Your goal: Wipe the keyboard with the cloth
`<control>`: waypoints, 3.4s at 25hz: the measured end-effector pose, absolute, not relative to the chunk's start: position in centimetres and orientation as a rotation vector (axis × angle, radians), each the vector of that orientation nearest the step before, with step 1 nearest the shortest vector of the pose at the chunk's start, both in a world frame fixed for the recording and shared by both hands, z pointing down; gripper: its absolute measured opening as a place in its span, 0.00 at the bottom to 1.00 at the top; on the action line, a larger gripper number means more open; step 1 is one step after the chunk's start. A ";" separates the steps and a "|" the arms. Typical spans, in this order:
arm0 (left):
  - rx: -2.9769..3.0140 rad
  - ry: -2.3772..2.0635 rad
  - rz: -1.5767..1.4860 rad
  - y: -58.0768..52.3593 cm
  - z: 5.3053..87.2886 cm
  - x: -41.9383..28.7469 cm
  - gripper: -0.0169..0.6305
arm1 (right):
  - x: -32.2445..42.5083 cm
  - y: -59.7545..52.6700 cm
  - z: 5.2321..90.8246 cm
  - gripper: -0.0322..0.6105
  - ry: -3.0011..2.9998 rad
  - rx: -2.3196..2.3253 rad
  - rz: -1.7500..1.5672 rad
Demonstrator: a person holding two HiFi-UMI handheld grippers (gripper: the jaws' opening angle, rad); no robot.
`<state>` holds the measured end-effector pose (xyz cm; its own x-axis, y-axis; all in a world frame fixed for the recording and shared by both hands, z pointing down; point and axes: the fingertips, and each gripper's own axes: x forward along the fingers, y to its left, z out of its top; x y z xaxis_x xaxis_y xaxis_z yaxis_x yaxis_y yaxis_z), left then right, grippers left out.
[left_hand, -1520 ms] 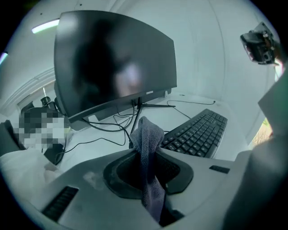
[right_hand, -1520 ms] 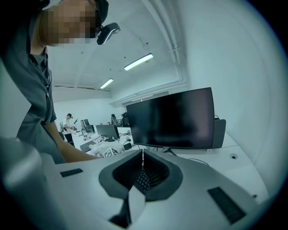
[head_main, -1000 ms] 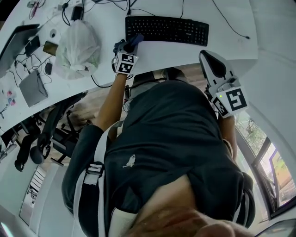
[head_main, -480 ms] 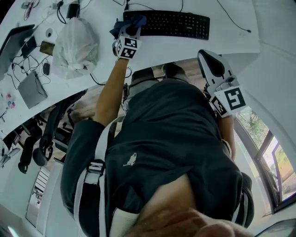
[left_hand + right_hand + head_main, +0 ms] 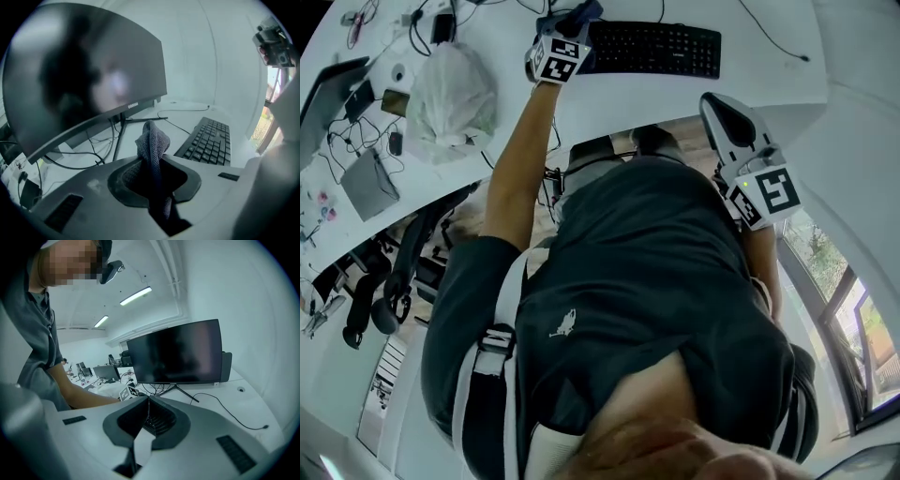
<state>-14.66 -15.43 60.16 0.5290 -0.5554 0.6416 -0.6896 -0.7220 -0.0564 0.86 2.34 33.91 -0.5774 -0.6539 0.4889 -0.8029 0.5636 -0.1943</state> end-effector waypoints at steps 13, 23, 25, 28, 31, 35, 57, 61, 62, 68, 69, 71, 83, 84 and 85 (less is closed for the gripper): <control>2.507 -0.909 0.909 -2.9 61.3 -13.2 0.09 | 2.5 -0.2 34.6 0.07 -2.437 1.188 0.599; 2.465 -1.010 0.918 -8.8 62.4 -15.0 0.09 | 2.8 -0.6 35.0 0.07 -2.417 1.200 0.616; 2.440 -0.965 0.894 -4.5 62.7 -14.6 0.09 | 3.5 -0.7 35.3 0.07 -2.409 1.221 0.629; 2.415 -0.808 0.945 1.8 64.1 -13.2 0.09 | 3.9 -0.8 35.8 0.07 -2.400 1.237 0.650; 2.470 -0.810 0.930 1.5 62.6 -12.3 0.09 | 3.5 -1.1 35.8 0.07 -2.416 1.215 0.649; 2.568 -0.941 0.844 -7.7 59.1 -10.9 0.09 | 3.3 -1.4 35.9 0.07 -2.418 1.200 0.651; 2.461 -0.895 0.890 -12.6 61.5 -8.8 0.09 | 5.9 -1.4 37.1 0.07 -2.387 1.260 0.700; 2.442 -0.791 0.839 -5.5 62.5 -7.6 0.09 | 7.0 -1.3 37.3 0.07 -2.362 1.288 0.718; 2.434 -0.758 0.823 -3.4 62.9 -7.2 0.09 | 7.2 -1.3 37.4 0.07 -2.356 1.297 0.722; 2.467 -0.710 0.807 -3.1 61.6 -5.5 0.09 | 6.9 -1.8 37.6 0.07 -2.369 1.278 0.723; 2.495 -0.736 0.794 -5.1 60.9 -5.2 0.09 | 6.8 -1.8 37.7 0.07 -2.371 1.271 0.723; 2.519 -0.781 0.795 -9.1 60.2 -4.8 0.09 | 6.6 -1.7 37.8 0.07 -2.374 1.259 0.723; 2.376 -0.622 0.814 1.4 63.5 -3.7 0.09 | 8.2 -1.1 38.6 0.07 -2.345 1.284 0.759; 2.404 -0.623 0.806 1.1 63.0 -3.3 0.09 | 8.2 -1.2 38.6 0.07 -2.348 1.280 0.761; 2.438 -0.634 0.790 0.1 62.2 -2.8 0.09 | 8.2 -1.1 38.7 0.07 -2.351 1.276 0.762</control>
<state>-2.83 0.10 62.19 0.7236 -0.2720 0.6343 -0.5600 -0.7686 0.3093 8.16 -1.15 38.68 -0.5285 -0.6543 0.5409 -0.8472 0.4475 -0.2864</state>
